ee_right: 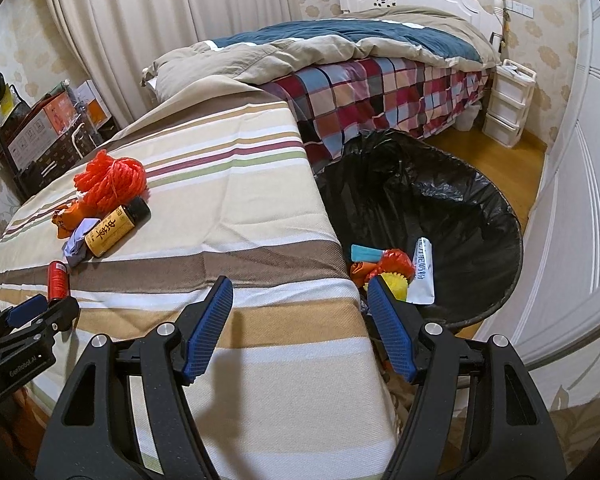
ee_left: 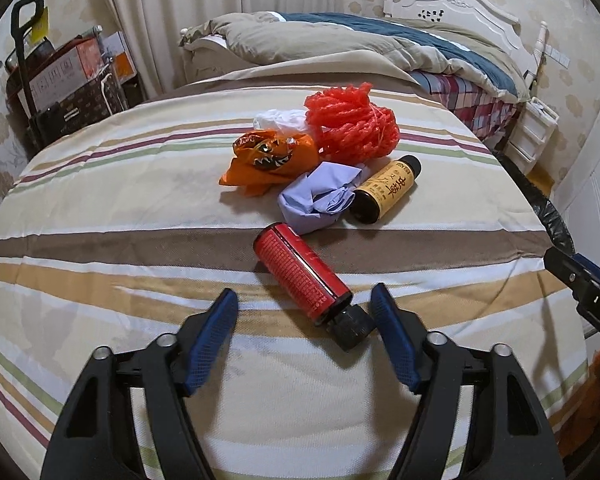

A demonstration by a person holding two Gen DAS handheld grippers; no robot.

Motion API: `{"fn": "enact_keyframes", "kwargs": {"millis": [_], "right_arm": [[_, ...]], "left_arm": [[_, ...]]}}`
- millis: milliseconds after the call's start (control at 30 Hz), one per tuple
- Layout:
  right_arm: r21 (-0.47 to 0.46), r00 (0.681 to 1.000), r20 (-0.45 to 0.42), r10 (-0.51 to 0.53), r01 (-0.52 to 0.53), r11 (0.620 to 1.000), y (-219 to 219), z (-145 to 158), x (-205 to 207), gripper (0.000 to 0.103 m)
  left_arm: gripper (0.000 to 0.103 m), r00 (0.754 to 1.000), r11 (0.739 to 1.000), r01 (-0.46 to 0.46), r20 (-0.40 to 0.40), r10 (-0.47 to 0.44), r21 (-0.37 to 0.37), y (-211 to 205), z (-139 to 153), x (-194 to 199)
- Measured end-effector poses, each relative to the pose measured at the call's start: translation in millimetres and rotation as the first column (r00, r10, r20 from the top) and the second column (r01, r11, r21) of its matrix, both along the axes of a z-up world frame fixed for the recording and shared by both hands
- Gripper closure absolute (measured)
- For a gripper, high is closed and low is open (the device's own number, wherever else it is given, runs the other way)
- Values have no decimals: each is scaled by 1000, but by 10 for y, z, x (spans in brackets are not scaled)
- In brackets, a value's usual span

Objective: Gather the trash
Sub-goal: 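Grasp the red cylindrical can with the left tool and lift it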

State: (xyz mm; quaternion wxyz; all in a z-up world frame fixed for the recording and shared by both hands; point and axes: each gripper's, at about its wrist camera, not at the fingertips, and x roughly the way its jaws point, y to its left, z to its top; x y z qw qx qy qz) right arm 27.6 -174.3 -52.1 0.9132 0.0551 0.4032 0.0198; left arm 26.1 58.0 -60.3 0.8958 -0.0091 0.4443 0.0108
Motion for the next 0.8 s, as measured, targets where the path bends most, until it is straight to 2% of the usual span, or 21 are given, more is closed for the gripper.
{"fn": "enact_keyframes", "kwargs": {"millis": [33, 100, 167, 267, 333, 567, 800], "right_arm": [[1, 1000, 0, 0, 0, 1000, -2, 1, 3, 35], [2, 1000, -1, 0, 0, 1000, 0, -1, 2, 35], [1, 1000, -1, 0, 0, 1000, 7, -3, 0, 35], [-1, 1000, -1, 0, 0, 1000, 5, 0, 2, 35], [-1, 1000, -1, 1, -1, 1000, 4, 0, 3, 35], [-10, 1000, -4, 22, -22, 1000, 153, -32, -17, 35], [-29, 996, -14, 88, -89, 996, 470, -16, 33, 35]], "left_arm": [[43, 1000, 1000, 5, 5, -5, 2, -6, 2, -4], [57, 1000, 1000, 13, 15, -13, 10, -11, 1, -3], [64, 999, 1000, 23, 23, -23, 11, -6, 0, -3], [67, 999, 999, 31, 30, -31, -10, 36, 2, 4], [74, 999, 999, 33, 34, -32, -9, 62, 2, 8], [74, 998, 999, 42, 53, -41, -5, 122, 26, -39], [74, 997, 1000, 19, 76, -20, 24, 284, 56, -112]]}}
